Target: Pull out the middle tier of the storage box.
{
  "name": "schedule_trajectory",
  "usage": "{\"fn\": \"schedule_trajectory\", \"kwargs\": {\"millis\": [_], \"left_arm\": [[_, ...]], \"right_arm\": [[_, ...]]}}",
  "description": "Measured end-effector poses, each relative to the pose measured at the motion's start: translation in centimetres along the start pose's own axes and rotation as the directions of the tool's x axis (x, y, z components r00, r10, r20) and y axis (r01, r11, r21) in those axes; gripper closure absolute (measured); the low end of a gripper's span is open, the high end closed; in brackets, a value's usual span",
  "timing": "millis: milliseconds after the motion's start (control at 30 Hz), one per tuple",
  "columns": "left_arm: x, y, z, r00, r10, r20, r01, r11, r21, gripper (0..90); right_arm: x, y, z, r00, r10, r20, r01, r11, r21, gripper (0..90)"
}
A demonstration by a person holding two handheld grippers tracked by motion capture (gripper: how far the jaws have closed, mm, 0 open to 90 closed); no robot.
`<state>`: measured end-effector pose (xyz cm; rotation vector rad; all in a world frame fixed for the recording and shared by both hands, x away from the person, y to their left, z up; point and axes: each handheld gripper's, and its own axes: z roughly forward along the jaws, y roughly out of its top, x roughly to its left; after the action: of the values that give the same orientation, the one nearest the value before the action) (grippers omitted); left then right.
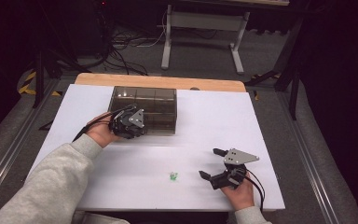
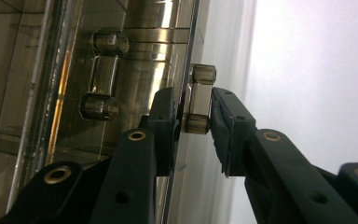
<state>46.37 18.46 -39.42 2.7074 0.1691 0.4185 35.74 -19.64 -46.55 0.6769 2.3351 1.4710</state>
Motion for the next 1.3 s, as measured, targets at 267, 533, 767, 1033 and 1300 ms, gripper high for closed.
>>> {"fn": "schedule_trajectory", "kwargs": {"millis": [267,533,767,1033,1300], "left_arm": [[-0.1,0.1,-0.2,0.9996,-0.006,0.027,0.006,1.0000,0.003,72.7],[-0.6,0.3,-0.5,0.9978,-0.014,0.065,0.013,0.9998,0.011,74.0],[-1.5,0.4,-0.9,0.9953,-0.015,0.096,0.013,0.9997,0.021,74.6],[-2.1,0.2,-1.2,0.9944,-0.011,0.105,0.009,0.9998,0.019,74.5],[-2.4,0.1,-1.3,0.9942,-0.007,0.108,0.005,0.9998,0.017,74.5]], "right_arm": [[0.0,0.0,0.0,1.0000,0.000,-0.001,0.000,1.000,0.000,0.1],[0.0,0.0,0.0,1.0000,-0.001,-0.001,0.001,1.000,0.001,0.1],[0.0,0.0,0.0,1.0000,-0.001,0.000,0.001,1.000,0.001,0.1],[0.0,0.0,0.0,1.0000,0.000,0.000,0.000,1.000,0.001,0.1],[0.0,0.0,0.0,1.0000,0.000,0.001,0.000,1.000,0.002,0.1]]}}
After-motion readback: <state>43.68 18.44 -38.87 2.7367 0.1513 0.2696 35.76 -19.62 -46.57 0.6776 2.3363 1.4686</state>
